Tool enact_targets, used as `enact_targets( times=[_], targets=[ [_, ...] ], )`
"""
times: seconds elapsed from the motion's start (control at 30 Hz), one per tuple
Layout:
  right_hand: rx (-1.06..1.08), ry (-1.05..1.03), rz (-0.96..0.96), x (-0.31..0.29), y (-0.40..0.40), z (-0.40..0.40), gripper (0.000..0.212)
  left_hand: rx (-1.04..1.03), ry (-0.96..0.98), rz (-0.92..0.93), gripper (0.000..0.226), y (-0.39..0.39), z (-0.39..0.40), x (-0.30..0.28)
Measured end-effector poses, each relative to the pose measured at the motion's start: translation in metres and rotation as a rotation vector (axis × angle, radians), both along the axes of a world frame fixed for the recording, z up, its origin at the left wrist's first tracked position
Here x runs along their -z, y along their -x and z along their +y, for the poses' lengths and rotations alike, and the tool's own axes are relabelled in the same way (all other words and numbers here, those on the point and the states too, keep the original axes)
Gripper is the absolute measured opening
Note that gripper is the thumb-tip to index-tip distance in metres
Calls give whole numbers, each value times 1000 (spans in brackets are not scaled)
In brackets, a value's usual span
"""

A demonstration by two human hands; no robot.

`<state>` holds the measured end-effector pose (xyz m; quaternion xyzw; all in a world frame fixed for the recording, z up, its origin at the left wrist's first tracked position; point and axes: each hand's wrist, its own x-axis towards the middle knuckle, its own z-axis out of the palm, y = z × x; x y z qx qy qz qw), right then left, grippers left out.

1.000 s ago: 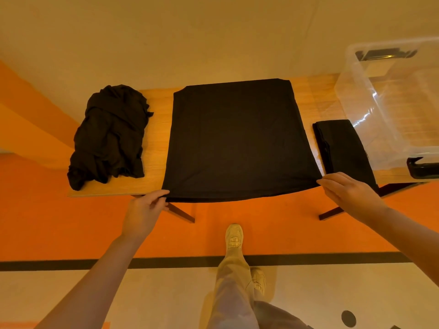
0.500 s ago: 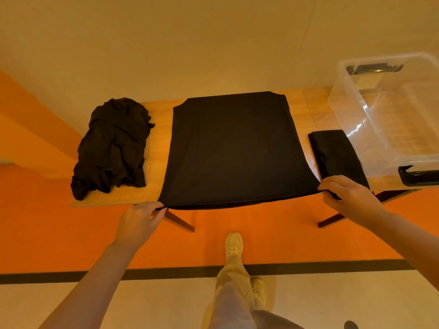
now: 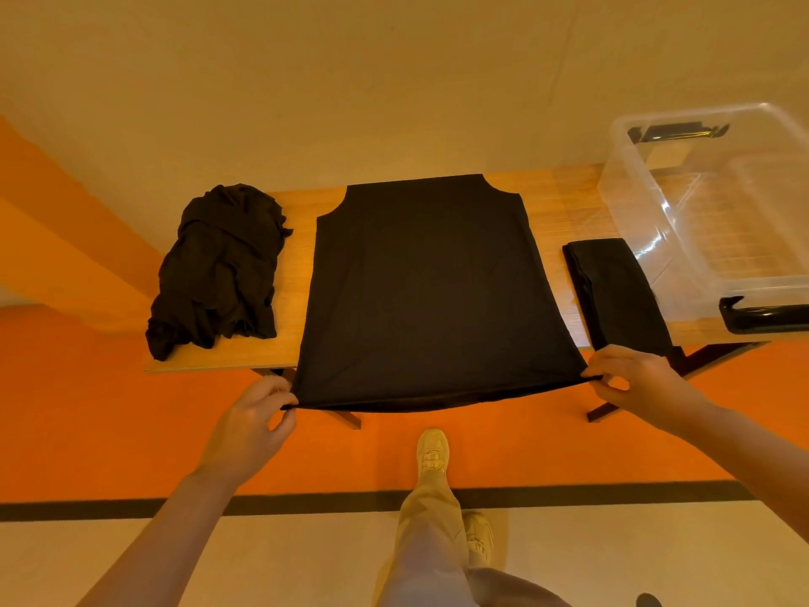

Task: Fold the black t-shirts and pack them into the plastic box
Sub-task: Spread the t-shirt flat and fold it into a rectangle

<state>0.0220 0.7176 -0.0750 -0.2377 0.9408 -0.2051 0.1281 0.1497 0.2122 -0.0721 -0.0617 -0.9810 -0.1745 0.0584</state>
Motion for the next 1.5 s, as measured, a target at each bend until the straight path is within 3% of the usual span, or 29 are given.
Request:
enact_targets(
  times=[0.2,0.4,0.7,1.0,1.3,1.5],
  targets=[
    [-11,-45,-111,-17,-4,3,25,-11,-58,-36,27,-13,3,-8],
    [137,171,-44,-40,22,-6,26,-228,-264,45,24,25,14,-40],
    [391,421,-147,-74,104,-31,13,-319,-320,116,21,123,-6,-70],
    [486,492,-62,-91,238,-69,12,-399,-435,67,21,273,-33,-84],
    [658,346,-105,-40,378,-114,9,-439,-422,-107,22,427,-54,-26],
    [722,195,-106,15,418,-127,17,-523,-333,-198,22,480,-60,35]
  ],
)
